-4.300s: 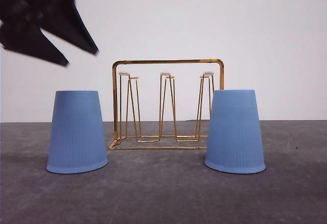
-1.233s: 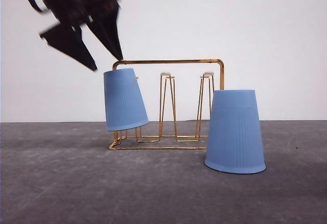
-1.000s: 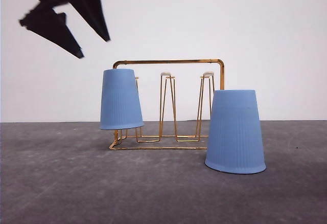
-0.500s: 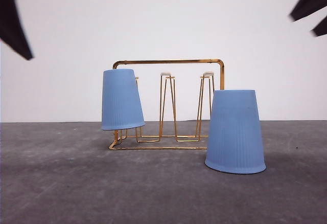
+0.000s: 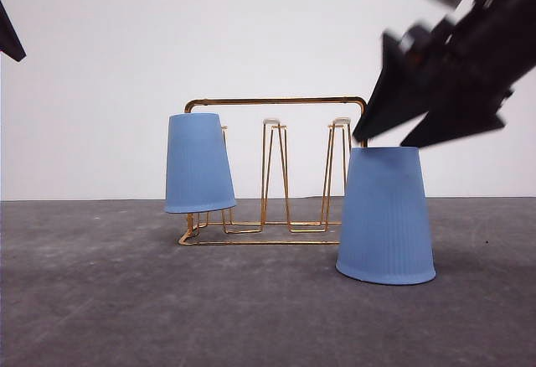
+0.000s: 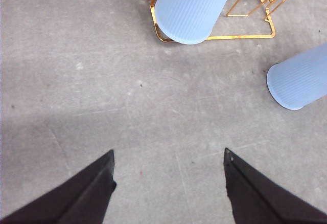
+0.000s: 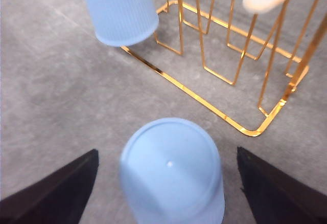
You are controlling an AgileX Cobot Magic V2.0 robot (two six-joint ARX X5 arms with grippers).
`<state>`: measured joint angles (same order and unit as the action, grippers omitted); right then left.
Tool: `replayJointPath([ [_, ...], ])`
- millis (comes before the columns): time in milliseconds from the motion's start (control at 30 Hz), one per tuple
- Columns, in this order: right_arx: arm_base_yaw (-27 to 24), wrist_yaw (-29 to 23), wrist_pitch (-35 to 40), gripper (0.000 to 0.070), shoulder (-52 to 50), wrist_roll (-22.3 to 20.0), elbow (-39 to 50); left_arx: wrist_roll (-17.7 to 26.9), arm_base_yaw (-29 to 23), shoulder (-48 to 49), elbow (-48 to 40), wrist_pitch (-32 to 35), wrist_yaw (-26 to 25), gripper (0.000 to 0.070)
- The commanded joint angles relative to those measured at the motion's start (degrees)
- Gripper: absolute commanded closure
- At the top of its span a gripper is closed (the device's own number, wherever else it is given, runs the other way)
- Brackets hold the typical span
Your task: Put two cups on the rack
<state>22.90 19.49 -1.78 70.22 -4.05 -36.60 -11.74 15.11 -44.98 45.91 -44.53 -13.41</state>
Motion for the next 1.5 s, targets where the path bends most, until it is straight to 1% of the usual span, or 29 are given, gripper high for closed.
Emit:
replayJointPath([
  [0,0.4,0.0,1.4,0.0149,3.3,0.6,-0.4,-0.6,0.1,-0.3,0.5,0.5,0.1,0.031],
  [67,0.4,-0.1,1.9,0.015,6.0,0.7,-0.4,-0.6,0.1,-0.3,0.5,0.5,0.1,0.0311],
  [133,0.4,-0.1,1.7,0.017,8.0,0.8,-0.4,-0.6,0.1,-0.3,0.5,0.5,0.1,0.0311],
  [200,0.4,0.0,1.4,0.023,9.1,1.2,-0.4,-0.6,0.1,-0.3,0.5,0.5,0.1,0.0311],
  [300,0.7,0.0,0.3,0.0355,8.9,2.5,-0.6,-0.6,0.1,-0.3,0.5,0.5,0.1,0.0311],
  [333,0.7,0.1,-0.6,0.0379,8.5,3.1,-1.0,-0.6,0.1,-0.3,0.5,0.5,0.1,0.0311],
  [433,0.8,0.0,-6.6,0.0386,6.8,4.1,-3.9,-0.6,0.1,-0.3,0.5,0.5,0.1,0.0311],
  [533,0.8,-0.4,-16.7,0.0387,5.7,4.1,-10.2,-0.6,0.1,-0.3,0.5,0.5,0.1,0.0311],
  [633,0.9,-2.4,-25.9,0.0386,5.6,4.1,-17.6,-0.6,0.1,-0.3,0.5,0.5,0.1,0.0311],
  [667,0.9,-3.4,-28.2,0.0386,5.6,4.0,-20.1,-0.6,0.1,-0.3,0.5,0.5,0.1,0.0311],
  [733,0.9,-4.7,-30.2,0.0386,5.6,4.0,-24.0,-0.7,0.1,-0.3,0.5,0.5,0.1,0.0311],
  [833,1.0,-5.7,-28.9,0.0386,5.7,4.0,-28.4,-0.9,0.1,-0.3,0.5,0.5,0.1,0.0311],
  [900,1.0,-6.4,-26.0,0.0386,5.9,4.0,-29.9,-0.9,0.1,-0.3,0.5,0.5,0.1,0.0311],
  [1033,1.0,-7.2,-19.1,0.0386,7.0,4.0,-30.3,-0.9,0.1,-0.3,0.5,0.8,0.1,0.0311],
  [1167,1.0,-9.2,-14.6,0.0386,9.6,4.0,-30.3,-1.0,0.1,-0.3,0.5,0.9,0.1,0.0311],
  [1267,1.0,-9.2,-12.8,0.0386,12.4,4.0,-30.3,-1.0,0.1,-0.3,0.5,0.9,0.1,0.0311],
  [1467,1.0,-9.2,-11.5,0.0384,19.5,4.0,-30.3,-1.3,0.1,-0.3,0.5,0.9,0.1,0.0311],
])
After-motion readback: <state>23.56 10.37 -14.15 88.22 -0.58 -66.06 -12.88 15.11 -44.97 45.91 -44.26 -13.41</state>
